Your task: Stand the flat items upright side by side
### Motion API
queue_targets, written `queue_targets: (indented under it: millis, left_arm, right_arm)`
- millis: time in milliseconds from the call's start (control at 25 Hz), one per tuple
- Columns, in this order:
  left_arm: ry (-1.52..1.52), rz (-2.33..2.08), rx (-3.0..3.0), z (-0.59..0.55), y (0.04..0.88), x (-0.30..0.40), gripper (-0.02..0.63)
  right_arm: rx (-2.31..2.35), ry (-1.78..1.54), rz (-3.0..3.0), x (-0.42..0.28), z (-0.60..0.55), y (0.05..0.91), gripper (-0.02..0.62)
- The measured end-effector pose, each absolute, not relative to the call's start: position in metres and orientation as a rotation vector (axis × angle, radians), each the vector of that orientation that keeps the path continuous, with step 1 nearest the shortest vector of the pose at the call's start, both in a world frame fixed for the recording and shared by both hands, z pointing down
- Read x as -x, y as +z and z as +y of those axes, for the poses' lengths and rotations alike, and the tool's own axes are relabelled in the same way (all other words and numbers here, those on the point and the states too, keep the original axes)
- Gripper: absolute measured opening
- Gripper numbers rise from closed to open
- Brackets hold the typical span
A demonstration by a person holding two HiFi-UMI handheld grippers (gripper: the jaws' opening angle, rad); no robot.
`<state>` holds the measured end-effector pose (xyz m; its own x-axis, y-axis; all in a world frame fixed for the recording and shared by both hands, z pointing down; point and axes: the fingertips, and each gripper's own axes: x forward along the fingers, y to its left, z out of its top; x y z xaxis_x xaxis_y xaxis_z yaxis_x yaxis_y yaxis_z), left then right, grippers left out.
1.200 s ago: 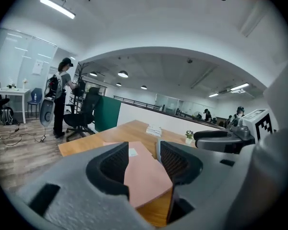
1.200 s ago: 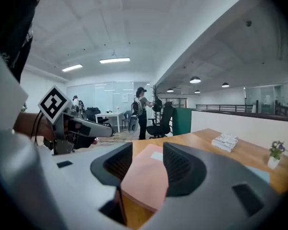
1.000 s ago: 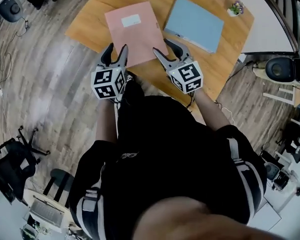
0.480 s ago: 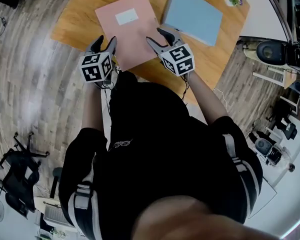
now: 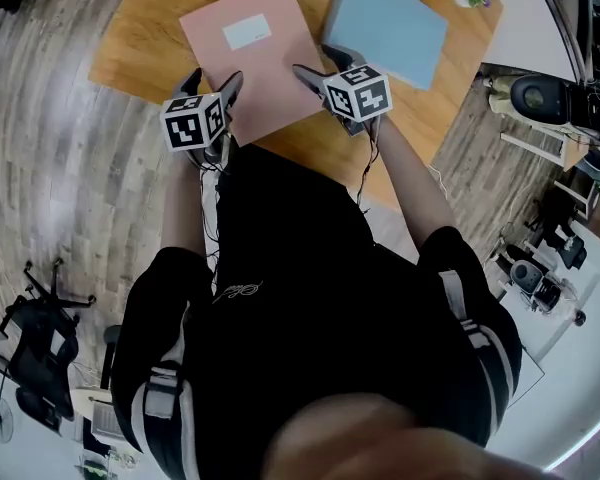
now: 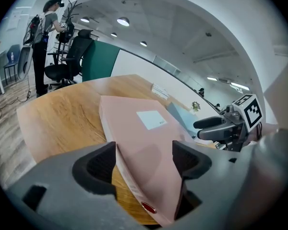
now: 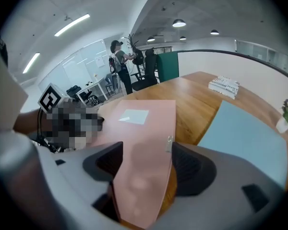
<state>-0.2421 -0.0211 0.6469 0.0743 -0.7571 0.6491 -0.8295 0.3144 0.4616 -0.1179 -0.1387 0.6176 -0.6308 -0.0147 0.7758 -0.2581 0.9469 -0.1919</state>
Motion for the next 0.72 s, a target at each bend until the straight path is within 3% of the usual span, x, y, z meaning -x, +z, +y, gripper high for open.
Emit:
queue_targets:
  millis: [440, 720]
  left_arm:
    - [0.052, -1.615, -1.34, -0.036, 0.667, 0.26, 0.411]
    - [0.162, -1.642, -1.292, -0.039, 0.675, 0.266, 0.383]
  right_arm:
    - [-0.167, 0.399, -2.06, 0.161, -0.172, 0.656, 0.391]
    - [-0.113, 0.452, -2.008, 0.167, -0.175, 0.67, 0.375]
